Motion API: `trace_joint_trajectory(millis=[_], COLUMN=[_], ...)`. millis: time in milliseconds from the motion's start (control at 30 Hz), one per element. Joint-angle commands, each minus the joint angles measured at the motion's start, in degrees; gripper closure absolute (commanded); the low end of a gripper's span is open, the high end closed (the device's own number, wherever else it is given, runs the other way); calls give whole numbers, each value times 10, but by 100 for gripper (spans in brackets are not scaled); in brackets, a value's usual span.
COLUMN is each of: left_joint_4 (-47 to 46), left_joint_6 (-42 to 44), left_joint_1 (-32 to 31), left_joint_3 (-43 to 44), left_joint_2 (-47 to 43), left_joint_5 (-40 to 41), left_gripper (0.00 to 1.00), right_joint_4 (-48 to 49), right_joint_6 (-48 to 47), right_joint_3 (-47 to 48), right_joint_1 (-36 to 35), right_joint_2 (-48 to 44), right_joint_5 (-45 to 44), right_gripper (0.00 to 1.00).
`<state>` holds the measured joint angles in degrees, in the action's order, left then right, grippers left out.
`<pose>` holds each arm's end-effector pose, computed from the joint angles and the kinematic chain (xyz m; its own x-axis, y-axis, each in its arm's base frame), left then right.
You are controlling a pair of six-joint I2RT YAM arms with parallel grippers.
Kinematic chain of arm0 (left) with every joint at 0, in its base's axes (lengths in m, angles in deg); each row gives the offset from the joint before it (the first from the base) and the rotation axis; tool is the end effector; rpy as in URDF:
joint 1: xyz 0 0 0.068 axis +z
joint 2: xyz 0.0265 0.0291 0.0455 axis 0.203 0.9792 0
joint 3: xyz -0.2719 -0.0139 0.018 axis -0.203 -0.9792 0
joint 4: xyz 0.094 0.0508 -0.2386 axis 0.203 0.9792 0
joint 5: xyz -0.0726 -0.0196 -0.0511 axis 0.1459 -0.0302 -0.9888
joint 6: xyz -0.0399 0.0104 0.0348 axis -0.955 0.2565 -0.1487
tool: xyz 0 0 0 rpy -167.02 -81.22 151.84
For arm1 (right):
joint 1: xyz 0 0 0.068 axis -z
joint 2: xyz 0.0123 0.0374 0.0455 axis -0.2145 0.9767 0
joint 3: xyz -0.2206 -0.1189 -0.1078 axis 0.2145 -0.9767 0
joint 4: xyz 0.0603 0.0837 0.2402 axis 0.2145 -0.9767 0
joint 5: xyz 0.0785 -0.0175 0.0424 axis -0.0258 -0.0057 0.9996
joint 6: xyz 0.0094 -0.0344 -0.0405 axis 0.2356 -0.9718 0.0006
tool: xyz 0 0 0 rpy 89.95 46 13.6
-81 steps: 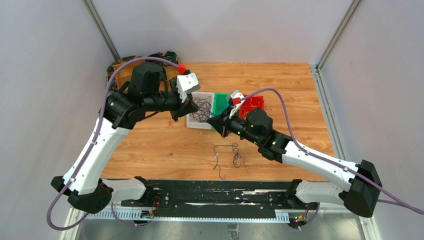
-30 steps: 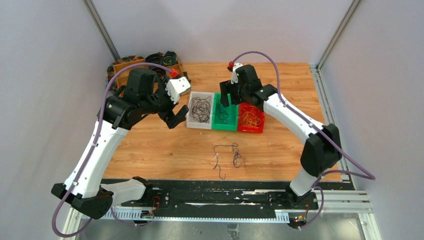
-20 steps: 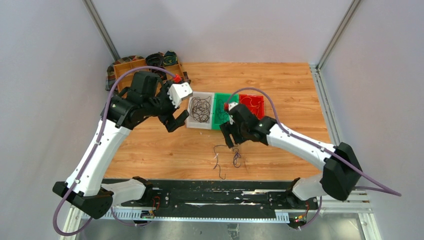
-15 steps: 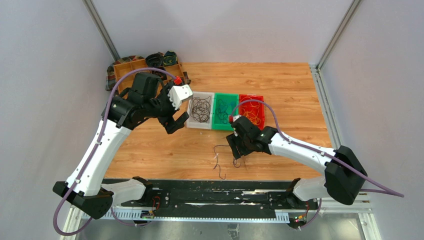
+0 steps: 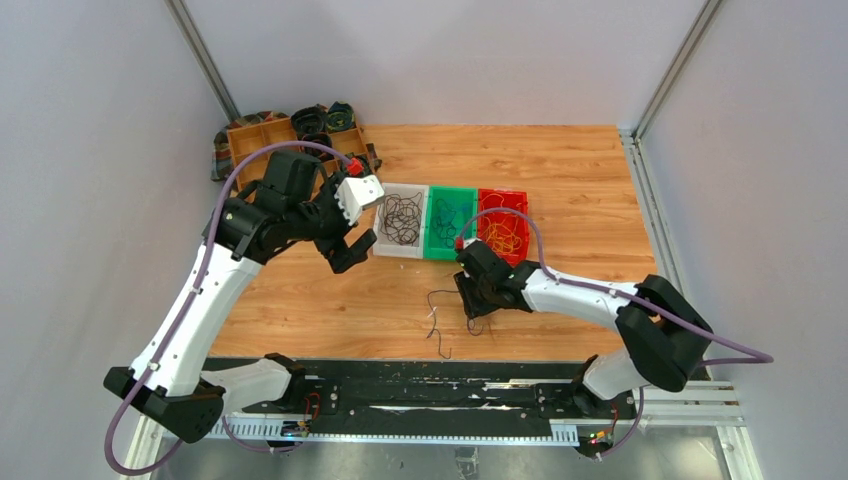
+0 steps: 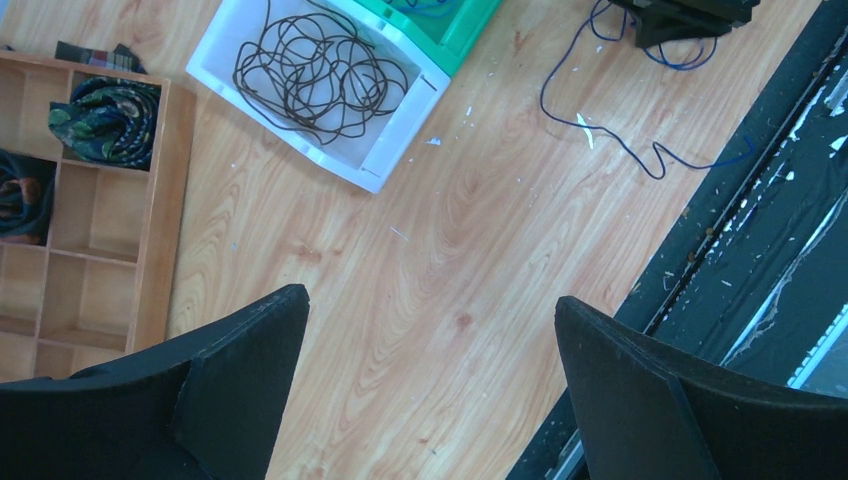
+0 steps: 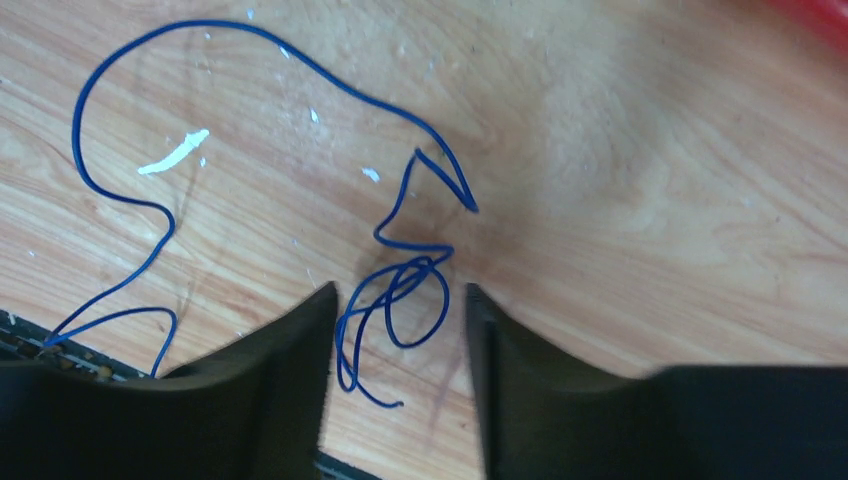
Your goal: Untangle the cables
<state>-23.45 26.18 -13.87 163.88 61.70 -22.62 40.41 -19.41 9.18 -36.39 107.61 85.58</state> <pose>0.1771 -0.0978 0.4071 -0.2721 0.6320 -0.7256 0.8504 0.5108 0.1261 0.1840 0.2069 0.1731 -0.7921 -0.3101 -0.5258 -0.4570 0.8723 0.1739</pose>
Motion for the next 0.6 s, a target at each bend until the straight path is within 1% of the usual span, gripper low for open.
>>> trace_joint_trajectory(millis=[0, 33, 67, 133, 200, 300, 400, 500, 567], left_joint_4=[0, 0, 0, 0, 0, 0, 0, 0, -1], left_joint_6=[-4, -4, -4, -7, -9, -9, -5, -5, -7], left_joint_1=[4, 3, 4, 4, 4, 4, 4, 3, 3], left_joint_3=[1, 2, 2, 2, -1, -13, -23, -21, -20], left_joint_2=[-13, -14, -14, -14, -15, -20, -27, -31, -33], left_joint_5=[-11, -11, -11, -11, -11, -11, -5, -2, -3], left_gripper=[2, 2, 2, 2, 2, 2, 2, 2, 2], right_joint_4=[21, 22, 21, 13, -16, -38, -41, -39, -44], right_joint_6=[7, 7, 7, 5, 0, -9, -20, -35, -46], right_joint_3=[10, 8, 8, 12, 36, 75, 105, 141, 167], right_joint_1=[-8, -9, -8, -8, -7, -8, -7, -7, -4], right_joint_2=[19, 15, 9, -11, -49, -119, -181, -218, -227], right_joint_5=[-14, -13, -11, -7, -9, -3, -17, -36, -43], right_gripper=[83, 93, 98, 99, 99, 99, 99, 99, 99])
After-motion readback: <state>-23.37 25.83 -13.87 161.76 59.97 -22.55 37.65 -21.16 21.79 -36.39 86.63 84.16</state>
